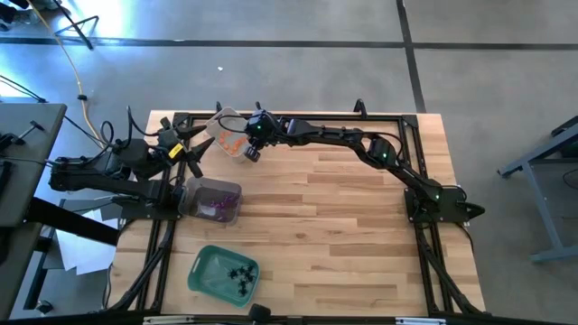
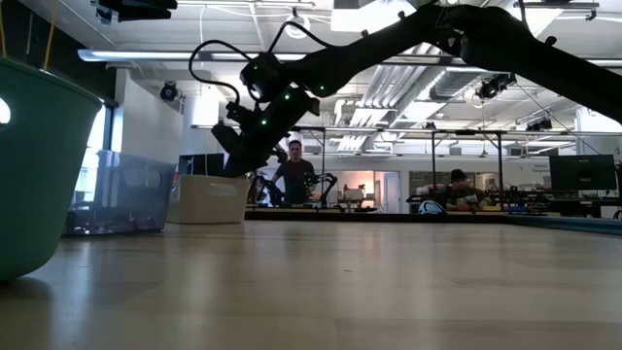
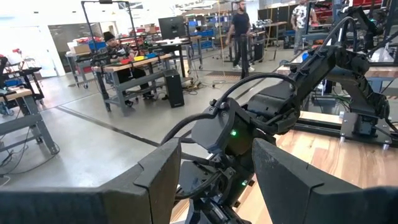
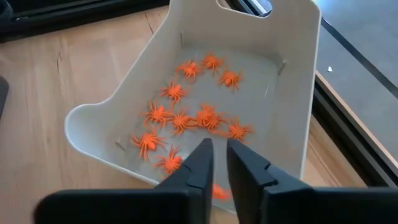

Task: Sort Halloween decoration
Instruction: Put the orange spider into the gray bin, then return to Home Position

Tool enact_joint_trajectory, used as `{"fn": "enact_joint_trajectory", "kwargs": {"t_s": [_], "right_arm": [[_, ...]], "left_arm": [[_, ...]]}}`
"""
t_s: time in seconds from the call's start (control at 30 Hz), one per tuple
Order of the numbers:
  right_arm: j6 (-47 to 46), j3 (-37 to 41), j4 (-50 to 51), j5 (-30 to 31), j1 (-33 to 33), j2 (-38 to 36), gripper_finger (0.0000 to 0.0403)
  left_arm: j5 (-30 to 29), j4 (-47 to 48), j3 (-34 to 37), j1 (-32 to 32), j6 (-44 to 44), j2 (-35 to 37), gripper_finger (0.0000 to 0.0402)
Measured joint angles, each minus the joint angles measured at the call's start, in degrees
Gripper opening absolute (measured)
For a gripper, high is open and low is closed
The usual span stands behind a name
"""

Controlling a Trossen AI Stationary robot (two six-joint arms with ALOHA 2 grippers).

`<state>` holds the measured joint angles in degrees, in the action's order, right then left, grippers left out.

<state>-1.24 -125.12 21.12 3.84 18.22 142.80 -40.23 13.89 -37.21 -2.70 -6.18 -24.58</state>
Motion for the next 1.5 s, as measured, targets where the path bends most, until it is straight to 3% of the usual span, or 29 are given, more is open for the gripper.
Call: {"fn": "enact_joint_trajectory", "kwargs": {"t_s": [0.23,0.4,1.5], "right_arm": [[0.2,0.0,-0.4,0.0,0.0,0.0,0.0115],[0.2,0.0,-0.9,0.0,0.0,0.0,0.0140],[-1.3,0.5,4.5,-4.5,1.4,-5.6,0.0142]], "left_arm": [[0.0,0.0,0.0,0.0,0.0,0.0,0.0186],[0.0,0.0,0.0,0.0,0.0,0.0,0.0186],[0.0,0.0,0.0,0.0,0.0,0.0,0.0186]]}}
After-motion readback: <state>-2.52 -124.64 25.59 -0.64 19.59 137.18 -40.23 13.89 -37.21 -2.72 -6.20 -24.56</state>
